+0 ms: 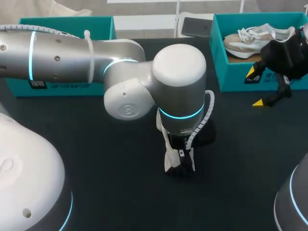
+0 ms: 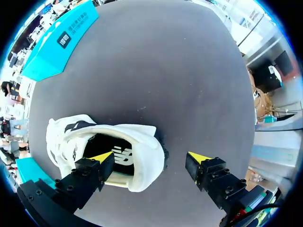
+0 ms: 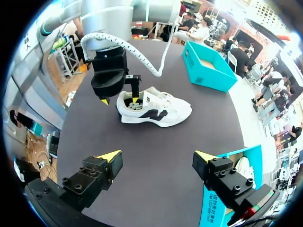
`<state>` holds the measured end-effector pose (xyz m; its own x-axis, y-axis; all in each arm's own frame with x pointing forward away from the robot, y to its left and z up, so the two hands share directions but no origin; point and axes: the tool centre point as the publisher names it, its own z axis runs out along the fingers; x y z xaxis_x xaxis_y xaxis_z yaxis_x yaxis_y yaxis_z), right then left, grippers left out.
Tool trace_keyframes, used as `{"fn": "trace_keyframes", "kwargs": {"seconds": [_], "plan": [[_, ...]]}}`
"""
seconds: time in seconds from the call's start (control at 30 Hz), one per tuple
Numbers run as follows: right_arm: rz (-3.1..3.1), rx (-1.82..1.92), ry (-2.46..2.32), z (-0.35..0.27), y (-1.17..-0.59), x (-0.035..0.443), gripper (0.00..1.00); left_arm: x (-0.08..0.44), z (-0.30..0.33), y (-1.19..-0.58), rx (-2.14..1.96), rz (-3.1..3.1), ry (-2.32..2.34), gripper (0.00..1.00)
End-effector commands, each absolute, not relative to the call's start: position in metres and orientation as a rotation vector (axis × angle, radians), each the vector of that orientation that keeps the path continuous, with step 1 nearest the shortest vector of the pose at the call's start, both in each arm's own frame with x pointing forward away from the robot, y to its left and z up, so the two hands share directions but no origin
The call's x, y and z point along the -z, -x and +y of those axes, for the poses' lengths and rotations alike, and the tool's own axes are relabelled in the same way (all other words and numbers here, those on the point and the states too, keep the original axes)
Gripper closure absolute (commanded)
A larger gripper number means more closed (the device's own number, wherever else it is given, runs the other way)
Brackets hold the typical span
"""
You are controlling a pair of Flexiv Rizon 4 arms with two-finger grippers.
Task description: Take the shoe out of the shoebox, open the shoe tongue, remove and reinsert the insole, then place the shoe into the shoebox
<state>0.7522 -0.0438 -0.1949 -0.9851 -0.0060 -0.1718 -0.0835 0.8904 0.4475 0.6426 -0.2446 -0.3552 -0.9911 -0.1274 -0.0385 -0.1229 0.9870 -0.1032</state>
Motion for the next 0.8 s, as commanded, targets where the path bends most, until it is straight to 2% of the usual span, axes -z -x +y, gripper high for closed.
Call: {"fn": "trace_keyframes", "kwargs": {"seconds": [0.03, 0.1, 0.3, 0.37, 0.57, 0.6, 0.8], "plan": [[2.894, -0.69, 0.067, -0.043, -0.753, 0.196, 0.0, 0.365, -0.247, -0.644, 0.146, 3.094, 0.18, 0.0], [2.894, -0.69, 0.067, -0.043, -0.753, 0.196, 0.0, 0.369, -0.246, -0.643, 0.124, 3.098, 0.166, 0.0], [2.894, -0.69, 0.067, -0.043, -0.753, 0.196, 0.0, 0.378, -0.242, -0.642, 0.078, 3.111, 0.163, 0.13], [2.894, -0.69, 0.067, -0.043, -0.753, 0.196, 0.0, 0.38, -0.24, -0.643, 0.068, 3.11, 0.162, 0.25], [2.894, -0.69, 0.067, -0.043, -0.753, 0.196, 0.0, 0.385, -0.237, -0.641, 0.035, 3.116, 0.147, 0.4], [2.894, -0.69, 0.067, -0.043, -0.753, 0.196, 0.0, 0.386, -0.237, -0.641, 0.031, 3.12, 0.148, 0.49], [2.894, -0.69, 0.067, -0.043, -0.753, 0.196, 0.0, 0.388, -0.234, -0.638, 0.014, 3.162, 0.144, 0.59]]}}
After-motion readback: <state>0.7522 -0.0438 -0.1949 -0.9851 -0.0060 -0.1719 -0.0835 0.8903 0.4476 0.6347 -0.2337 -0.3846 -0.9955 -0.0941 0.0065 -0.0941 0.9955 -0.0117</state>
